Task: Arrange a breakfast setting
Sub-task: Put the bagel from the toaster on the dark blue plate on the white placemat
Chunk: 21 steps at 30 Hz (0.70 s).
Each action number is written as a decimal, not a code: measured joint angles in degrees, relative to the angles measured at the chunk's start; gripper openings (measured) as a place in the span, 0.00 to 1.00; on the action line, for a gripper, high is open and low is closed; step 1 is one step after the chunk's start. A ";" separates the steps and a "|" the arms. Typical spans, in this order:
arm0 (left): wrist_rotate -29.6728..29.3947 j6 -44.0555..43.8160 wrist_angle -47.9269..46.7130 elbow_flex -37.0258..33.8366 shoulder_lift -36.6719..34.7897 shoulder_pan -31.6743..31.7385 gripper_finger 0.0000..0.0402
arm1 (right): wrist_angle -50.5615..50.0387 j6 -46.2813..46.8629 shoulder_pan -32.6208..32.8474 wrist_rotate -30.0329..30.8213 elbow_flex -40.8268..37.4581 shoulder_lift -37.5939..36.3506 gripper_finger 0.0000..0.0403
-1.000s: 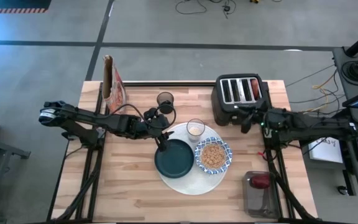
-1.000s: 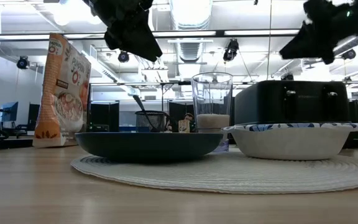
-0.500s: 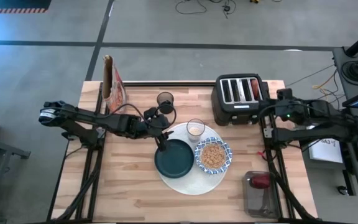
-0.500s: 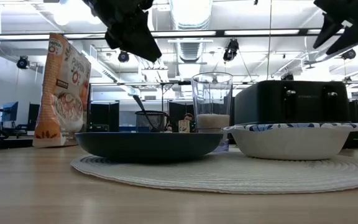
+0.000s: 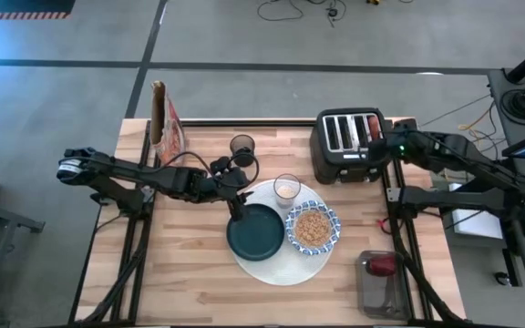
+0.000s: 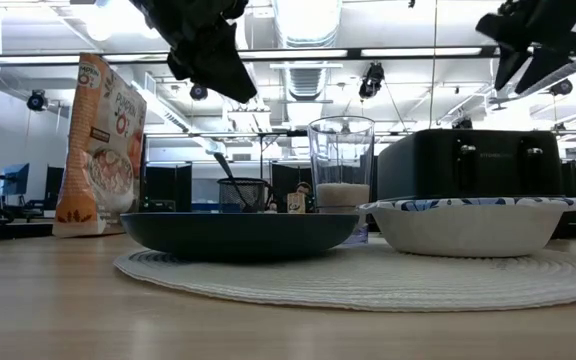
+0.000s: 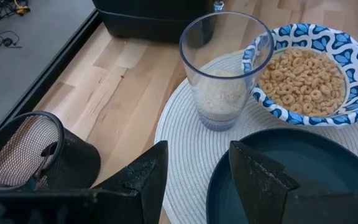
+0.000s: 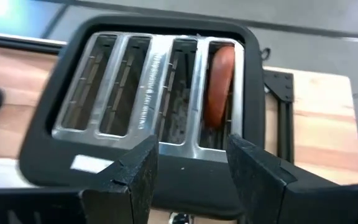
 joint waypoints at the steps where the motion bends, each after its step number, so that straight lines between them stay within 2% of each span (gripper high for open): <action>1: 0.02 0.05 -0.12 0.00 0.00 0.00 0.39 | 0.23 -0.67 -1.47 -0.45 -0.08 0.53 0.44; 4: 0.00 0.45 -0.21 0.00 0.00 0.00 0.39 | 1.74 -4.41 -5.94 -1.05 -0.27 2.54 0.44; 10: 0.02 1.01 -0.66 0.00 0.00 0.00 0.39 | 10.26 -13.95 -15.16 -6.34 -0.84 7.29 0.44; 17: 0.00 1.03 -1.47 0.00 0.00 -0.07 0.39 | 12.60 -22.08 -27.62 -12.29 -0.86 13.53 0.44; 21: 0.02 1.04 -2.30 0.00 0.00 -0.07 0.39 | 12.55 -23.07 -29.46 -13.09 -0.71 14.48 0.44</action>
